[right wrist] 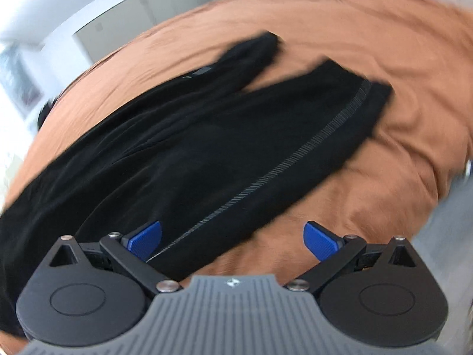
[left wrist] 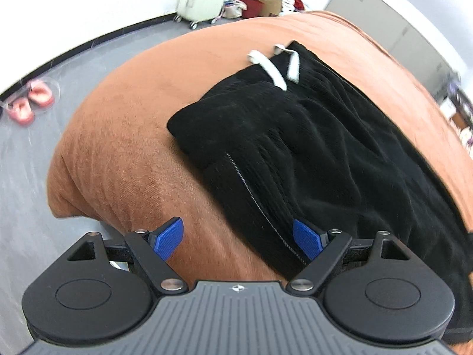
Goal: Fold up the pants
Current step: 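Grasp the drawstring waistband with the left gripper while the right gripper grasps the leg cuffs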
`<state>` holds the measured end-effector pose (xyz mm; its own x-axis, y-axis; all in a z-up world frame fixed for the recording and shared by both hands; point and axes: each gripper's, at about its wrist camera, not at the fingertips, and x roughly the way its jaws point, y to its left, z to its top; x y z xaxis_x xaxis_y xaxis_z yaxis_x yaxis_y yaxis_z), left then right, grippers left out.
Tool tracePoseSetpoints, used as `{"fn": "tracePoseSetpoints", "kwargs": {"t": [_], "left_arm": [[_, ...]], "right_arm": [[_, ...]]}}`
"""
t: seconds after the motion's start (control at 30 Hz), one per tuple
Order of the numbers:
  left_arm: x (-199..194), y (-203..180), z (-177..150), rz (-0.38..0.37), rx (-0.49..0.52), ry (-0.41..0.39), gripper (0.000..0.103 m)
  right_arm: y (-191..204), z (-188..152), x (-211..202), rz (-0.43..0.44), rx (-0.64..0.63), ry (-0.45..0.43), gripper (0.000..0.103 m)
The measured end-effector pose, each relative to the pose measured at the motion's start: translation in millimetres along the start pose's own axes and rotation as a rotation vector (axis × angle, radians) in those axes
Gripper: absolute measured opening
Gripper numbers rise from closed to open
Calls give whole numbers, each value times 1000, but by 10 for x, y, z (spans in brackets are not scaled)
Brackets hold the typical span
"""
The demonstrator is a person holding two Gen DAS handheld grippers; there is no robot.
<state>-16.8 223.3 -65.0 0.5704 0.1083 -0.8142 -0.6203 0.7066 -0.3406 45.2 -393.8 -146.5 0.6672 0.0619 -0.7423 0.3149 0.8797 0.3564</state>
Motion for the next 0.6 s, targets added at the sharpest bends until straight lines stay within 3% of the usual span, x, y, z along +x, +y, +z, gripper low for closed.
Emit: {"fn": "tracePoseSetpoints", "kwargs": {"t": [0.17,0.27,0.43,0.6], "left_arm": [[183,164,25,-109,-145,5,103],[268,168,13,-133,-167,-13,103],[380,76,63,-144,-152,-9,103],[444,33,154,-227,-175,-19,103]], "right_arm": [[-598,144,53,77,272,-98,98],[-845,213,128,99,401,-133,97],[-1124,309,336,171,501,-171,78],[-1278,356,635,180,591,-161,75]]}}
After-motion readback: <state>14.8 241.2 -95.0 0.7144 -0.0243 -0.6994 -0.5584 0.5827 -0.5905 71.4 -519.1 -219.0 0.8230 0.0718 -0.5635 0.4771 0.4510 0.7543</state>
